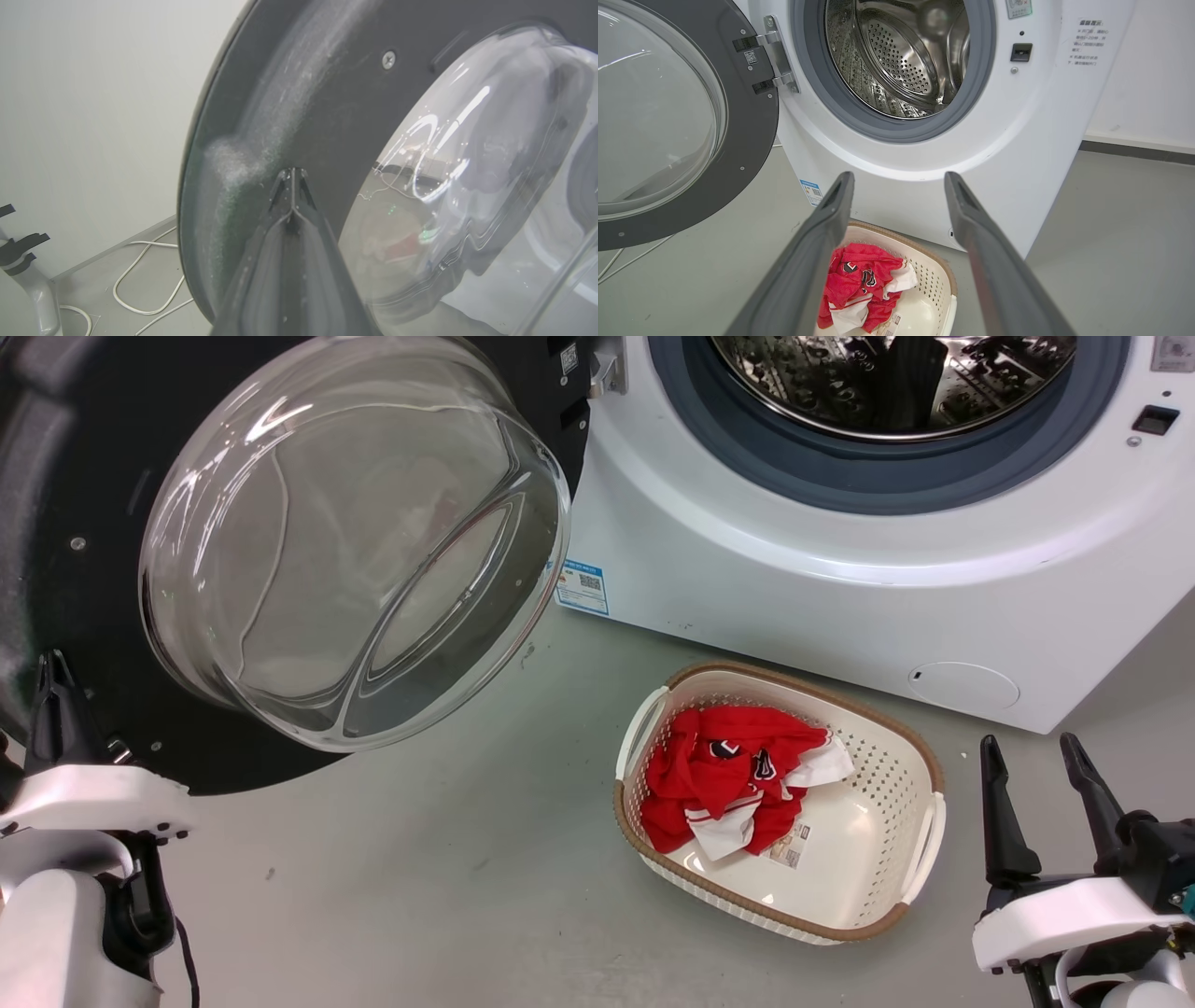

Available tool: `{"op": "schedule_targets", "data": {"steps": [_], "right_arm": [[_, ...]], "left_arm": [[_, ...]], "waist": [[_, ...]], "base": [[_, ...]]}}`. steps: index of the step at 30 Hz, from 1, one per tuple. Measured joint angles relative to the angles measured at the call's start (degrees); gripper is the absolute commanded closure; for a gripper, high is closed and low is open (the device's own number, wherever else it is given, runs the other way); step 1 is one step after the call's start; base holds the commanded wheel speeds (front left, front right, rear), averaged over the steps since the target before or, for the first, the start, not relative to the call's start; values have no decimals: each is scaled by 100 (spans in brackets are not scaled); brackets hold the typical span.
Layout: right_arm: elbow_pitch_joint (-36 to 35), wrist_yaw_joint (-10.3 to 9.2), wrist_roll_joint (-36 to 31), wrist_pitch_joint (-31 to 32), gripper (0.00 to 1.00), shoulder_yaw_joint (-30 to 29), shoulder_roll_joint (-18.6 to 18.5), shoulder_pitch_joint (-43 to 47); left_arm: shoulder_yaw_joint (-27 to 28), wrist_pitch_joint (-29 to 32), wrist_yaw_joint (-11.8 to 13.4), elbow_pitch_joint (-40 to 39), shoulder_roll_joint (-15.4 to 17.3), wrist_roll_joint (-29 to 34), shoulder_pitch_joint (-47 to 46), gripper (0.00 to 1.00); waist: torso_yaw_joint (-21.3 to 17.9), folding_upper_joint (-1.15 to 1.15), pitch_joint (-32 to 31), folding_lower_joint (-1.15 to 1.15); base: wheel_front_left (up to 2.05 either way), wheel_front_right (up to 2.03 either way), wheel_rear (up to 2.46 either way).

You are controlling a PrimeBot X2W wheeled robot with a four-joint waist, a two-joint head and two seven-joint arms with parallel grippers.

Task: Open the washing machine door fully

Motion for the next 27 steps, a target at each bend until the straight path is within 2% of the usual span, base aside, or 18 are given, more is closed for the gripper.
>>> {"op": "schedule_targets", "data": {"steps": [4,9,13,18,19,20,21,22,27], "right_arm": [[51,0,64,-42,0,4,0,2],[141,0,116,-99,0,32,0,5],[220,0,151,-130,0,102,-1,10],[320,0,142,-153,0,143,0,19],[338,0,140,-158,0,144,0,18],[404,0,133,-192,0,181,-1,15],[413,0,129,-200,0,188,1,15],[420,0,110,-204,0,190,0,11],[414,0,81,-235,0,237,-1,-48]], "left_arm": [[65,-4,38,-67,-143,77,105,100],[48,-16,53,-605,-342,355,538,100],[-291,-16,43,-1089,-599,660,942,100],[-699,-16,-52,-1459,-783,913,1023,100],[-789,-16,-60,-1505,-851,964,1026,89],[-932,-16,-181,-1458,-902,980,993,32],[-972,-16,-202,-1435,-921,1011,982,6],[-1016,-16,-243,-1403,-959,1026,956,0],[-1159,-16,-408,-1149,-1124,1077,747,0]], "waist": [[-56,0,-65,0],[-155,0,-193,0],[-268,0,-329,0],[-480,0,-464,0],[-532,0,-485,0],[-703,0,-551,0],[-761,0,-578,0],[-820,0,-605,-1],[-1107,0,-705,0]], "base": [[0,0,0],[0,0,0],[0,0,0],[0,0,0],[0,0,0],[0,0,0],[0,0,0],[0,0,0],[0,0,0]]}}
